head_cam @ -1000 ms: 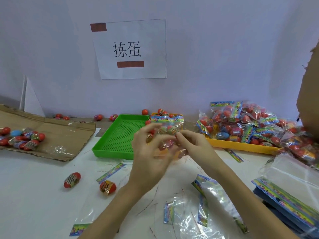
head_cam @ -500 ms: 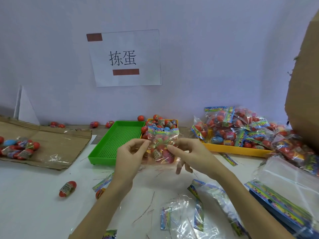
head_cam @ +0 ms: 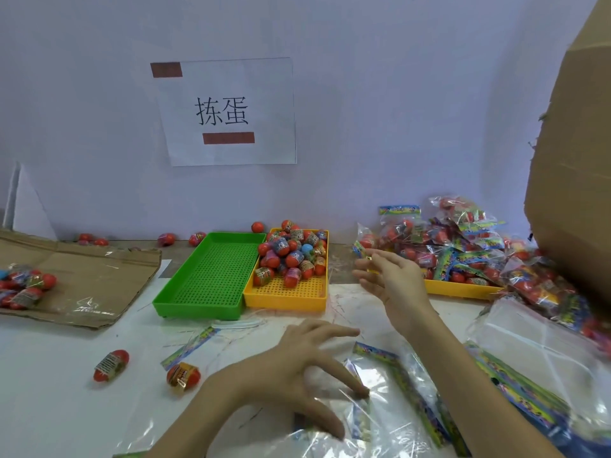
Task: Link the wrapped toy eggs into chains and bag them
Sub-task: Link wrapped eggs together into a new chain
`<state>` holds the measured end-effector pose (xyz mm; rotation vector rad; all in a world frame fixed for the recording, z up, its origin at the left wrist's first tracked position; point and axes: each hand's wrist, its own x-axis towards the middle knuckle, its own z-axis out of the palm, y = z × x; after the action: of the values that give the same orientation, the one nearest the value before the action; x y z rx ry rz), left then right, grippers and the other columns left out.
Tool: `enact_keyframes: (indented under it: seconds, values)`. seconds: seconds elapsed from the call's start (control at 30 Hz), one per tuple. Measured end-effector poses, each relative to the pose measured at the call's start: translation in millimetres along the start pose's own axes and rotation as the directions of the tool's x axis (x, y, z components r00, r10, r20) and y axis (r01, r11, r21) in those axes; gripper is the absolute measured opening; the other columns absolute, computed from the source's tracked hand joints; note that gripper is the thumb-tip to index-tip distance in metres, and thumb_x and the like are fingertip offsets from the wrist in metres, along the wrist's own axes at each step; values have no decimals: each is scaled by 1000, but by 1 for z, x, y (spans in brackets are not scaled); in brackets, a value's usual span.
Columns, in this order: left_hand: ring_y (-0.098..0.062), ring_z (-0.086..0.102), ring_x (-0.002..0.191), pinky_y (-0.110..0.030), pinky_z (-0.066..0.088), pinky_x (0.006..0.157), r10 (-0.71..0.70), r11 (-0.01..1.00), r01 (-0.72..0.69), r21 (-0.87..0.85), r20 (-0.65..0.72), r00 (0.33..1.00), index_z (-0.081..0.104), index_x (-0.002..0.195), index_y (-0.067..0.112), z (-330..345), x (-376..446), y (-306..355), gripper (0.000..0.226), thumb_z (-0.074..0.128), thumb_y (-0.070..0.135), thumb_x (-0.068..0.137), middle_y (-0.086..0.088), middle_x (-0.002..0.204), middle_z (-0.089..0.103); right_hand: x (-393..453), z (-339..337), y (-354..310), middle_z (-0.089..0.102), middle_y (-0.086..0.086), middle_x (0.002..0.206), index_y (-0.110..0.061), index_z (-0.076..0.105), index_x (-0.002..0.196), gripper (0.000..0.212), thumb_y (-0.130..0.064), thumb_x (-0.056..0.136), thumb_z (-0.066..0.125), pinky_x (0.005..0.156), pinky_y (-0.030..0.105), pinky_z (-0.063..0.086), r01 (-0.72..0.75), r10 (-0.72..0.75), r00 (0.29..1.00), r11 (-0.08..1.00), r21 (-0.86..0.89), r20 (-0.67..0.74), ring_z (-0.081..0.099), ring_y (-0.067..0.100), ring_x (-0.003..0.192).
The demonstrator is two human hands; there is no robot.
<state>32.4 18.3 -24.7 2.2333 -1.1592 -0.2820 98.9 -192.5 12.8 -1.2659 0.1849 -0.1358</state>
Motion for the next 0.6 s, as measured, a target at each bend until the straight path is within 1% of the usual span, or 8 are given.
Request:
enact_keyframes:
  seconds: [0.07,0.13,0.27,0.33,0.4,0.47,0.53,0.6]
  values:
    - [4,14,148,-23,14,118,-23,999,26,29,-78,997,73,119,53,1,3,-2,35,80,54,85,36,157,30,0,2,2,74,9,84,-7,70,109,20,-6,106,50,55,22,55,-7,7,1000,998,-65,3,70,15,61]
    - [2,27,142,-28,25,115,-53,991,74,111,-176,983,75,117,52,-1,6,-6,28,68,59,91,27,151,44,-1,4,3,72,7,80,-8,71,106,22,-5,106,49,53,21,54,-12,13,1000,995,-102,9,68,13,58]
    - [-5,39,133,-33,31,111,-186,948,242,205,-262,947,72,126,47,-6,4,-17,47,40,65,97,14,141,55,-6,7,4,71,5,74,-5,72,106,22,-6,105,50,54,22,52,7,13,996,974,-225,88,67,15,59]
    - [-5,45,125,-32,35,108,-214,948,277,157,-330,919,76,123,36,-8,2,-22,43,43,54,103,11,132,59,-9,9,3,74,9,82,-7,73,106,20,-13,105,55,61,24,55,63,3,979,948,-312,205,70,18,67]
    - [-8,54,113,-37,42,103,-269,950,311,28,-433,860,80,111,20,-10,4,-26,33,51,36,107,8,117,65,-12,7,-1,77,8,97,-14,75,110,24,-30,104,59,75,26,58,172,-6,912,913,-370,410,74,19,87]
    - [-20,61,90,-49,50,92,-357,934,306,-184,-523,774,77,91,5,-14,6,-26,39,53,32,107,-1,93,67,-13,2,-4,75,-4,117,-25,72,123,31,-43,101,60,93,23,55,303,25,774,863,-405,633,68,11,113]
    - [-25,55,74,-48,52,79,-448,885,255,-390,-559,698,74,87,-1,-20,4,-25,53,54,45,103,-10,76,60,-15,-1,-7,66,-15,136,-36,64,135,35,-40,100,65,103,18,49,387,77,644,825,-412,761,58,2,129]
    - [-20,51,80,-38,40,80,-531,811,195,-552,-553,642,78,90,2,-23,1,-23,56,56,52,101,-17,77,59,-16,1,-5,60,-18,142,-38,61,139,42,-23,99,69,107,26,49,421,70,611,815,-399,788,55,4,132]
